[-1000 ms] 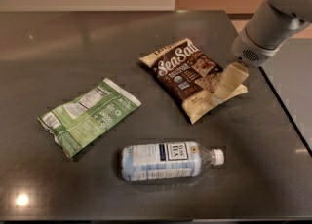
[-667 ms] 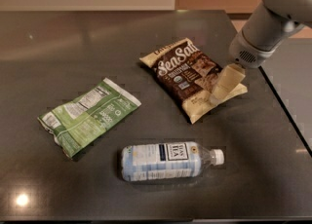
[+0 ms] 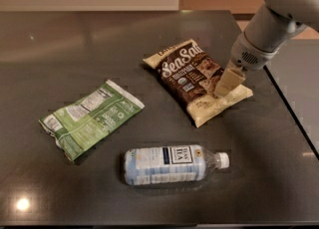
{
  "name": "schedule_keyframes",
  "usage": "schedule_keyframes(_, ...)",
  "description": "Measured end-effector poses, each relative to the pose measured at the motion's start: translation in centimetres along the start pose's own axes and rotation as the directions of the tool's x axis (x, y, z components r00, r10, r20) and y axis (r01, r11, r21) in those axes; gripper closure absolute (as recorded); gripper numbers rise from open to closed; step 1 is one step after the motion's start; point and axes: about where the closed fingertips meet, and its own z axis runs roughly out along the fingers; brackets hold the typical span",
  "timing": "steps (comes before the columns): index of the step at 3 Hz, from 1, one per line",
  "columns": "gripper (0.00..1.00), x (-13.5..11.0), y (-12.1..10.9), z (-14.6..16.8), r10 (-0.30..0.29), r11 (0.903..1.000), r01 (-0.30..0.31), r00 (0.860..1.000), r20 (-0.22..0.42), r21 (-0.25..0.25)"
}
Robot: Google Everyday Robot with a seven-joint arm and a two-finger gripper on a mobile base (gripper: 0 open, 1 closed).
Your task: Move brown chip bag near blue plastic bottle
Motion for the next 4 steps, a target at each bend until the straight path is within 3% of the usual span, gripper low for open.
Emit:
schedule_keyframes(2, 0.87, -0.5, 0.9, -1.1, -0.007, 0.9996, 0.008, 1.0, 0.021, -0.026)
schedule_keyframes(3, 1.0, -0.5, 1.5, -2.4, -0.04, 0.9986, 0.041, 0.999, 0.025, -0.033)
schedule_keyframes(4, 1.0, -0.6, 2.6, -4.1, -0.107, 0.9925, 0.108, 0.994, 0.024, -0.057)
